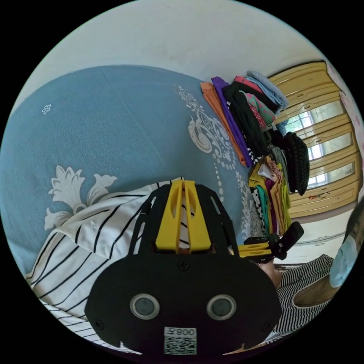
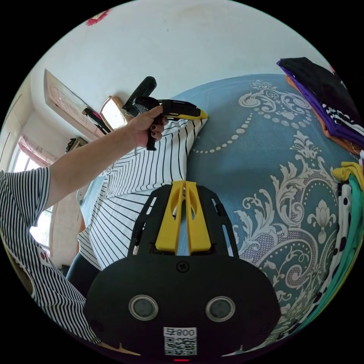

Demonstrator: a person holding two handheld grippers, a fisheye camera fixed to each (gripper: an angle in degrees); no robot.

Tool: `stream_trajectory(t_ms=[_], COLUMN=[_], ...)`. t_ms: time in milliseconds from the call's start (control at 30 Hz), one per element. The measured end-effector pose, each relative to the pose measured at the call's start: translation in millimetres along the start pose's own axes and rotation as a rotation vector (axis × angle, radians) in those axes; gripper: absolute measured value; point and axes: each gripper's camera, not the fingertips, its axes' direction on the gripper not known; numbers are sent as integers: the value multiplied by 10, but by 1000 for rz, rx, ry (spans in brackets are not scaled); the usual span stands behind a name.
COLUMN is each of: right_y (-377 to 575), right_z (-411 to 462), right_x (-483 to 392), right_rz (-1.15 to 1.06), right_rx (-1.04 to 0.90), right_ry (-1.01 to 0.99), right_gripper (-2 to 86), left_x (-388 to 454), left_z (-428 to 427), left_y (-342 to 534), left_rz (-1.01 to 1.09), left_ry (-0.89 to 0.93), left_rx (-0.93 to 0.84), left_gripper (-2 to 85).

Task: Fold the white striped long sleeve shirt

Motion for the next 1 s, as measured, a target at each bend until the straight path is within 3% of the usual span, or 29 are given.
stream_trajectory(t_ms=[300,567,733,1000], right_y=[259,377,420,546], right_z=[-122,209,531,548], right_x=[-184,-745,-832,-727], right_rz=[-69,-224,-232,-174], right_rx=[111,61,-32,-9], right_ry=[72,235,303,312], right_gripper=[22,51,36,3], left_x=[140,197,317,519], left_z=[73,250,612,699], left_y=[-30,-19,-61,-206], left_rz=[98,139,168,215], left_ry=[1,-44,-165,-180], left_rx=[34,35,-73,-21], left_gripper=[59,76,35,5])
